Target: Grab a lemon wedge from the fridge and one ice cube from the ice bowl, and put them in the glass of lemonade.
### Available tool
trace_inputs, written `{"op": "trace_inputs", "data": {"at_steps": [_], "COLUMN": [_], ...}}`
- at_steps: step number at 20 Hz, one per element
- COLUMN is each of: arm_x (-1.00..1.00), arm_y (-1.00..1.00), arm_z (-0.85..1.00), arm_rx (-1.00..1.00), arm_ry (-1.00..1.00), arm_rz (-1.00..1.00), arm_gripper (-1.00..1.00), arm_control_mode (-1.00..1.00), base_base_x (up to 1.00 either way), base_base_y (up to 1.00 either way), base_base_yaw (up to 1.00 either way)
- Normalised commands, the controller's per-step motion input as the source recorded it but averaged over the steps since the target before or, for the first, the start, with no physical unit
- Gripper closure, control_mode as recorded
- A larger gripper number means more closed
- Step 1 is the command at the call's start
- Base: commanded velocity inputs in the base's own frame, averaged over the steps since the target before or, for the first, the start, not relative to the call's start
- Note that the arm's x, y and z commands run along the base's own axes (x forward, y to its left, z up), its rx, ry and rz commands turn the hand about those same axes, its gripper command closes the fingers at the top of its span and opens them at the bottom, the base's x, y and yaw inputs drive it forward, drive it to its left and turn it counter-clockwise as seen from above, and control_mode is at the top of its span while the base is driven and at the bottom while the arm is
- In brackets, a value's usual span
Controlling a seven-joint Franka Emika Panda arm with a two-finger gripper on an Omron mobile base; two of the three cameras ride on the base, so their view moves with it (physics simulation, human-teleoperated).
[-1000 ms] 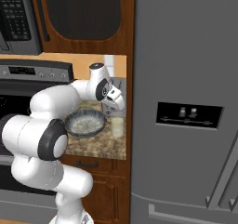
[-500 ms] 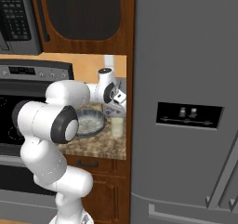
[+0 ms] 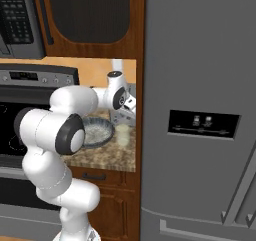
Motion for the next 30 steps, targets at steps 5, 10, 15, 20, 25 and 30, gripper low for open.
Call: {"op": "trace_inputs", "data": {"at_steps": [5,10,15,20,25,30], "arm_x": [-0.17,-0.04,0.01,-0.55,-0.99,-0.99], "arm_y": [0.08,0.01,0.00,0.13,0.63,0.48], "arm_z": [0.00,0.00,0.08,0.64,0.41,0.00], "arm_rx": [0.00,0.00,0.00,0.00,-0.05,0.00], "arm_ry": [0.00,0.00,0.01,-0.25,-0.13,0.03], "arm_rz": [0.01,0.00,0.00,0.02,0.18,0.25], "arm_gripper": [1.00,1.00,-1.00,-1.00,-1.00,-1.00], "arm_control_mode": [-1.00,-1.00,-1.00,-1.00,-1.00,-1.00], "base_base_x": [0.00,0.00,0.00,0.00,0.00,0.00], "base_base_y": [0.00,0.00,0.00,0.00,0.00,0.00], "base_base_yaw": [0.00,0.00,0.00,0.00,0.00,0.00]}}
